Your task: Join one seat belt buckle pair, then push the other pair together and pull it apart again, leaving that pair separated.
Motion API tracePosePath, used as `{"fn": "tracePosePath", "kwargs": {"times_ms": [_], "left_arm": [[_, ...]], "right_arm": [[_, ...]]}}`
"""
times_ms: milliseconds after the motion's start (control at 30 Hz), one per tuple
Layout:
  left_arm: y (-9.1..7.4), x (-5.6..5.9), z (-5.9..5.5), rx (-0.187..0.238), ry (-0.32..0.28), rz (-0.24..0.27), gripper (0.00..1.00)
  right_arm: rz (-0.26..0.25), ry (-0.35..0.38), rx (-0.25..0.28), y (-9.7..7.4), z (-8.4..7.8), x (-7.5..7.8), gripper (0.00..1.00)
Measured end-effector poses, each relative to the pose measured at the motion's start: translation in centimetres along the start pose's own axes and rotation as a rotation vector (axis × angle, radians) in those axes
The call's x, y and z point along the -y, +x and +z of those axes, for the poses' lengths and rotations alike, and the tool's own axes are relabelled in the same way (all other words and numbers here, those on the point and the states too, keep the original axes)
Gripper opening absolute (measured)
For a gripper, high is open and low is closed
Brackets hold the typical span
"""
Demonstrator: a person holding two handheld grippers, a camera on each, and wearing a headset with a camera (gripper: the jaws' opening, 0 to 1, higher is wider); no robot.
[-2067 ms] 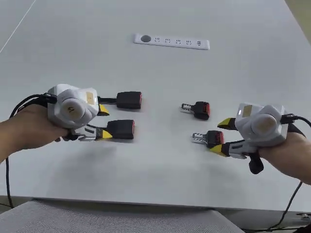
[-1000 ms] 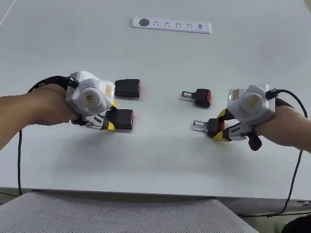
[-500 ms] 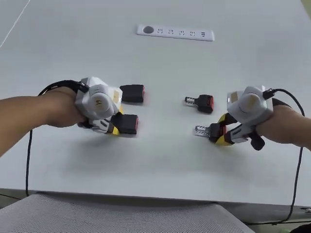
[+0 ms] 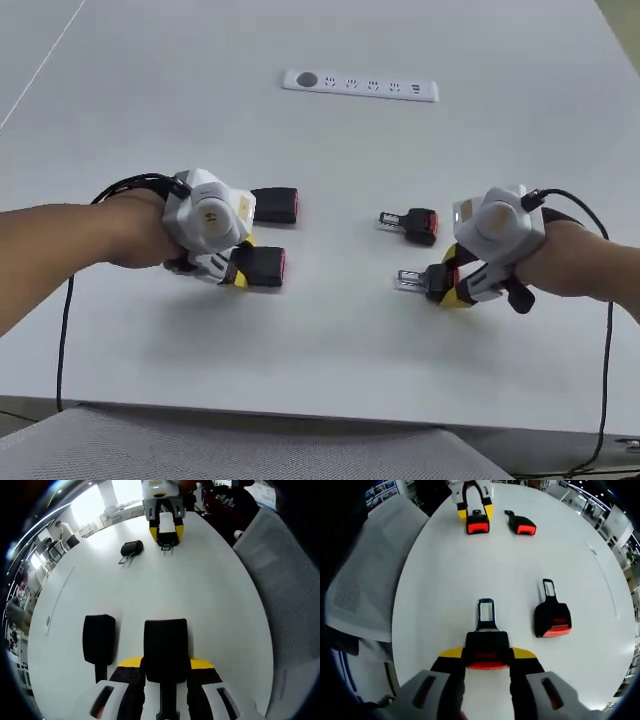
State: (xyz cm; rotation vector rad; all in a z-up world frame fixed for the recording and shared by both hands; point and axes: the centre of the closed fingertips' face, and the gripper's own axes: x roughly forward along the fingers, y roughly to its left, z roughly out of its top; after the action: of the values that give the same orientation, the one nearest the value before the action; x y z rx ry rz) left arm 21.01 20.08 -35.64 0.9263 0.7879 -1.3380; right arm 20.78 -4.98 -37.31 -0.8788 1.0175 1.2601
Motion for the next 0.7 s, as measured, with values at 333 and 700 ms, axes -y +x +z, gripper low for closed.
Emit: {"fn": "tracePosePath", "kwargs": {"times_ms": [333, 700], "left_arm": [[-0.1, 0.3, 0.1, -0.018, 0.01, -0.009, 0.32], [1.2, -1.0, -1.0, -0.028, 0.025, -0.022, 0.32]], "right_arm": [[-0.028, 0.007, 0.022, 0.6, 2.0, 0.1, 0.34], [-0.024, 0.001, 0.081, 1.8, 5.7, -0.1, 0.34]]}}
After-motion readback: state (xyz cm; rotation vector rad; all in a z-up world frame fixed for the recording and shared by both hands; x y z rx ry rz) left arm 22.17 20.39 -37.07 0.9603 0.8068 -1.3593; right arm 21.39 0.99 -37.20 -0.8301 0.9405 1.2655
